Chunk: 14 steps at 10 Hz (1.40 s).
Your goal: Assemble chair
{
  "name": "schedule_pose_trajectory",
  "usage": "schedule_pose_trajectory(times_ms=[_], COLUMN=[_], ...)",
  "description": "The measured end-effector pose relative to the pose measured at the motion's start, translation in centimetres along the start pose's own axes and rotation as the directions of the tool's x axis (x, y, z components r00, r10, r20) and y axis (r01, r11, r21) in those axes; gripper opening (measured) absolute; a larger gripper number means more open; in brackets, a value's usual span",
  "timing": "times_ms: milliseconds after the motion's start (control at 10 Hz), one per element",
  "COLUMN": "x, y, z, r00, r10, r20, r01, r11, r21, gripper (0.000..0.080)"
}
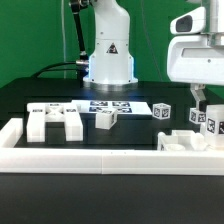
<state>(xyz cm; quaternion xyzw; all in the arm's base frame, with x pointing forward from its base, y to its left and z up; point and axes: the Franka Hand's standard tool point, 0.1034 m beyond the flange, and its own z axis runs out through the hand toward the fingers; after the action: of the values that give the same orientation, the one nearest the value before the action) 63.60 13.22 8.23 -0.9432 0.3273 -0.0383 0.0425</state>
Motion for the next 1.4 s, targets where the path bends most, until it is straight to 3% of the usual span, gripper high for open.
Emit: schedule_pose_trajectory(times_ms=[500, 700, 1000, 1100, 1200, 1300, 1400], x=[0.24, 0.53, 0.65, 0.64, 0.64, 0.63, 0.63], y=[-0.07, 0.18, 0.33, 0.33, 0.33, 0.34, 0.34], z=[-0.18, -0.19, -0.14, -0.13, -0.11, -0.09, -0.09], r00=[0.92, 0.814, 0.719, 0.726, 0.73, 0.742, 0.747], r10=[-0.392, -0.581, -0.695, -0.688, -0.684, -0.67, -0.665], r20=[-0.004, -0.005, -0.002, -0.002, -0.002, -0.002, -0.002], r01=[0.392, 0.581, 0.695, 0.688, 0.684, 0.67, 0.664], r11=[0.92, 0.814, 0.718, 0.726, 0.73, 0.742, 0.747], r21=[-0.003, -0.014, -0.015, -0.014, -0.014, -0.014, -0.014], gripper=[0.0649, 0.0649, 0.0627, 0.0451, 0.0451, 0.0285, 0.0285])
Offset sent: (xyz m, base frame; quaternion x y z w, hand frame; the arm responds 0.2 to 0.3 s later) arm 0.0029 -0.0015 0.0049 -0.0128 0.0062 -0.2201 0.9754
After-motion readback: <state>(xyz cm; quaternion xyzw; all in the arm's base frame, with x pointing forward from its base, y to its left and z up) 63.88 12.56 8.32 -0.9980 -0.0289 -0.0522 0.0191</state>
